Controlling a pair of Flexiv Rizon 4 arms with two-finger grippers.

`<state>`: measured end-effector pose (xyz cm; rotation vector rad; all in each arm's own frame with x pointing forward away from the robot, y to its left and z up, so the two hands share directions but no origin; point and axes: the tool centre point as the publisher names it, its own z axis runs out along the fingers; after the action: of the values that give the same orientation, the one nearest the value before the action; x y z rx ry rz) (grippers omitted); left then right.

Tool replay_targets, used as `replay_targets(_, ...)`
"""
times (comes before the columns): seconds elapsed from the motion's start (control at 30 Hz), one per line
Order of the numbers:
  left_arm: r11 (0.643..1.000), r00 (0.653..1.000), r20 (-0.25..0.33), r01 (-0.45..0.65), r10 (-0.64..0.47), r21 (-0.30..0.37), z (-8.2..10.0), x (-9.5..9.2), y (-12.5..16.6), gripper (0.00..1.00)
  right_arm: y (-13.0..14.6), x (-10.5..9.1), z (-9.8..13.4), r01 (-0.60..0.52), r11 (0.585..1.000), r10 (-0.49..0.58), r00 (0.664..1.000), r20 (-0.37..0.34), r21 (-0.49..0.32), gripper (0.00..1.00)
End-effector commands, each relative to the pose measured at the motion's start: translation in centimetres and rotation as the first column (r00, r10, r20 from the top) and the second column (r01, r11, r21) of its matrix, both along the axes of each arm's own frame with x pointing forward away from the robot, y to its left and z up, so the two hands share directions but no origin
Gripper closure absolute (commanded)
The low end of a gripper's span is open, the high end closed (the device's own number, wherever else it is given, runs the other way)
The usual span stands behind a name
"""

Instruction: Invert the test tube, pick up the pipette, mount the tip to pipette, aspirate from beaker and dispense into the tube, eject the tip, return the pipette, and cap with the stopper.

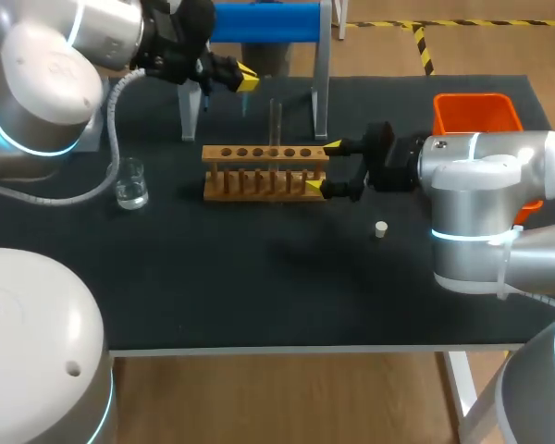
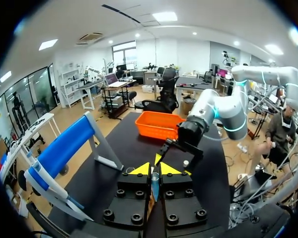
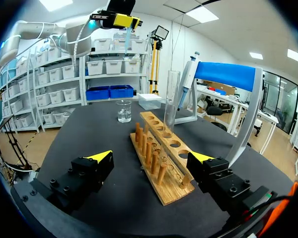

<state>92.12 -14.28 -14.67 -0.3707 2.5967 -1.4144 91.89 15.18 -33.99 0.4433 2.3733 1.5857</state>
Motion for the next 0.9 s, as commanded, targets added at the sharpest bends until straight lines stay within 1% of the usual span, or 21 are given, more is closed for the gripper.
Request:
replay_targets(0.03,1.000,1.000,0.005,-0.013,0.013,-0.011,-0.2,-0.1,-0.4,1.00,0.0,0.0,0.0,0.002,1.000,-0.002,1.000,0.001,0.000,0.00)
replay_targets(0.8,1.000,1.000,0.002,-0.021,0.021,-0.017,-0.1,-0.2,-0.5,1.00,0.0,0.0,0.0,0.002,1.000,-0.002,1.000,0.001,0.000,0.00)
replay_targets(0.9,1.000,1.000,0.002,-0.021,0.021,-0.017,-0.1,-0.2,-0.5,1.00,-0.7,-0.7,1.5,-0.014,1.000,0.013,1.000,0.027,0.023,0.00)
